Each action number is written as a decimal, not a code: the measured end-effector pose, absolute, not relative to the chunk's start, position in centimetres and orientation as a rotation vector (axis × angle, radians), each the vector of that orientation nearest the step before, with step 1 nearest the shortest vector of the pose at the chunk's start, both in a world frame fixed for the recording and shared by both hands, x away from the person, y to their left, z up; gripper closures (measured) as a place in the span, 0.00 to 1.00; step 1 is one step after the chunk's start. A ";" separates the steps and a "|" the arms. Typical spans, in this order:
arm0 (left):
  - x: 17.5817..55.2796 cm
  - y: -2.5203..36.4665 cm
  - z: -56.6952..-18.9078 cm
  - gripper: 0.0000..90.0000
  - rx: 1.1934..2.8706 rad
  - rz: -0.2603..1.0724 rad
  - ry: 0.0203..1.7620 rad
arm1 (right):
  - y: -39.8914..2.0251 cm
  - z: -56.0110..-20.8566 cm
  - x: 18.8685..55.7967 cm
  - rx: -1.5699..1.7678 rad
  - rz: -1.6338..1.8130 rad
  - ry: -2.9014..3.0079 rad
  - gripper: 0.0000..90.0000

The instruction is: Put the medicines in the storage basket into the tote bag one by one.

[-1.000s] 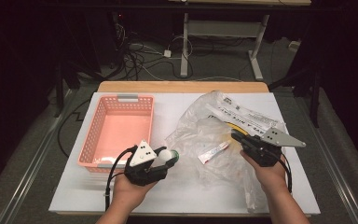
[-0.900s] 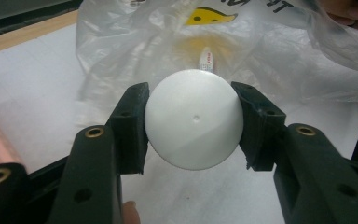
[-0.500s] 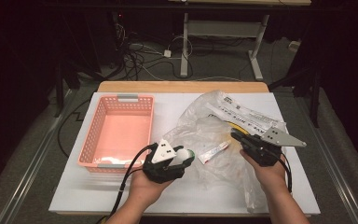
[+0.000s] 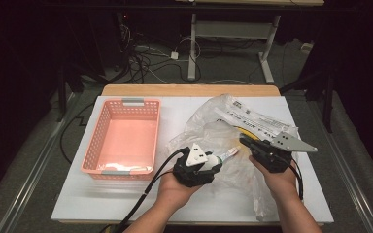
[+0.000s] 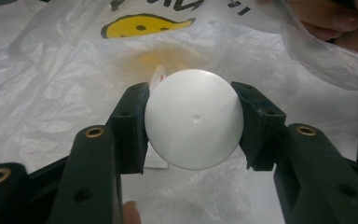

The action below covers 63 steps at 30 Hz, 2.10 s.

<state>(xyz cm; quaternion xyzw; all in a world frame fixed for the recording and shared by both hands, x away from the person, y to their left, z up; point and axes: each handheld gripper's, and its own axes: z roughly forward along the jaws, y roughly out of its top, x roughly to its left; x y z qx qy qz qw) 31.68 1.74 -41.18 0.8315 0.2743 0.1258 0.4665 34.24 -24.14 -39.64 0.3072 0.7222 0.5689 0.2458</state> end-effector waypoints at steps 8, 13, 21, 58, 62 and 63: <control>32.7 -0.3 -42.2 0.54 2.049 0.316 0.668 | -24.0 -39.7 34.3 0.835 1.551 1.972 1.00; 33.4 -1.7 -42.8 0.54 2.057 0.300 0.661 | -24.0 -39.5 34.3 0.835 1.559 1.965 1.00; 34.1 -4.0 -44.1 0.54 2.073 0.300 0.651 | -24.4 -39.3 34.4 0.837 1.568 1.948 1.00; 36.4 -7.0 -46.3 0.41 2.099 0.269 0.704 | -24.5 -39.5 34.5 0.848 1.573 1.951 1.00; 35.7 -6.4 -46.0 0.37 2.086 0.258 0.684 | -24.6 -39.4 34.5 0.844 1.574 1.951 1.00; 35.5 -6.2 -45.9 0.36 2.081 0.250 0.687 | -24.6 -39.4 34.5 0.847 1.574 1.951 1.00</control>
